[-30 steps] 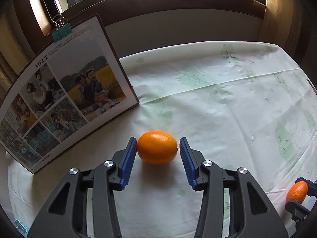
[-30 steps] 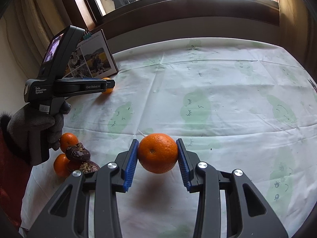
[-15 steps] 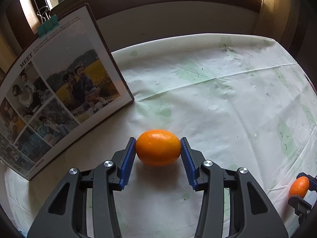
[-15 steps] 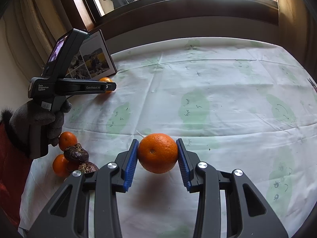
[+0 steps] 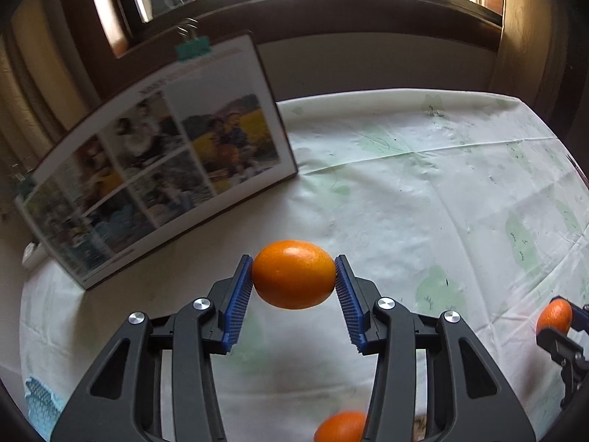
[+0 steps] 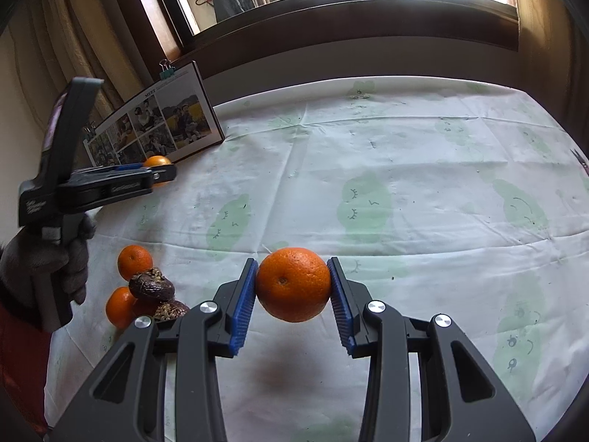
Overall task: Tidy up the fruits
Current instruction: 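Carry both citrus fruits to the blue basket and release them inside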
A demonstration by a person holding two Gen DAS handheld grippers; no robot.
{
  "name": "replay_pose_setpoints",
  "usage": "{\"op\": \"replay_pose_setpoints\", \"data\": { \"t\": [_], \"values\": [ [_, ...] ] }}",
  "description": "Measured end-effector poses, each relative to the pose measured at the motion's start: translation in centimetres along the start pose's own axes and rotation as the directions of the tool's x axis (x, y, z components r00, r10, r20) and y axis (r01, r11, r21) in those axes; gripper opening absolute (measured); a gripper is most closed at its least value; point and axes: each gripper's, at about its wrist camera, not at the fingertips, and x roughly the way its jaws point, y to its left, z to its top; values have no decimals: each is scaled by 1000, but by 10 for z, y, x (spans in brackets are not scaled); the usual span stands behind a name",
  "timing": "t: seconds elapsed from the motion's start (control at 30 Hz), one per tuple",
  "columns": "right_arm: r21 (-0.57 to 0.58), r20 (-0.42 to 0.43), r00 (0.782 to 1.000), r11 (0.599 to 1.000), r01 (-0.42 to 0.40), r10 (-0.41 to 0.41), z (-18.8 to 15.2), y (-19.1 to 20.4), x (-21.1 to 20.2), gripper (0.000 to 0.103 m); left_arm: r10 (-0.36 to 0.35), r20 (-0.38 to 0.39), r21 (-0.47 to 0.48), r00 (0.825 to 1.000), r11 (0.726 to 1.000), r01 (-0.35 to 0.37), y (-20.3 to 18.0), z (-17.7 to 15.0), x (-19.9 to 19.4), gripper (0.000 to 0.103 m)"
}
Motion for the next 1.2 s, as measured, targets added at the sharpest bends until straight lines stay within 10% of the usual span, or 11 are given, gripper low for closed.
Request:
{"op": "replay_pose_setpoints", "data": {
  "t": [0.63,1.2],
  "values": [
    [-74,27,999,997,-25,27,-7,35,-15,39,244,162,-293,956,937,-189,93,-117,-151,47],
    [-201,1,991,971,-133,136,-17,125,-22,39,372,96,-444,923,846,-295,157,-213,-186,47]
  ]
}}
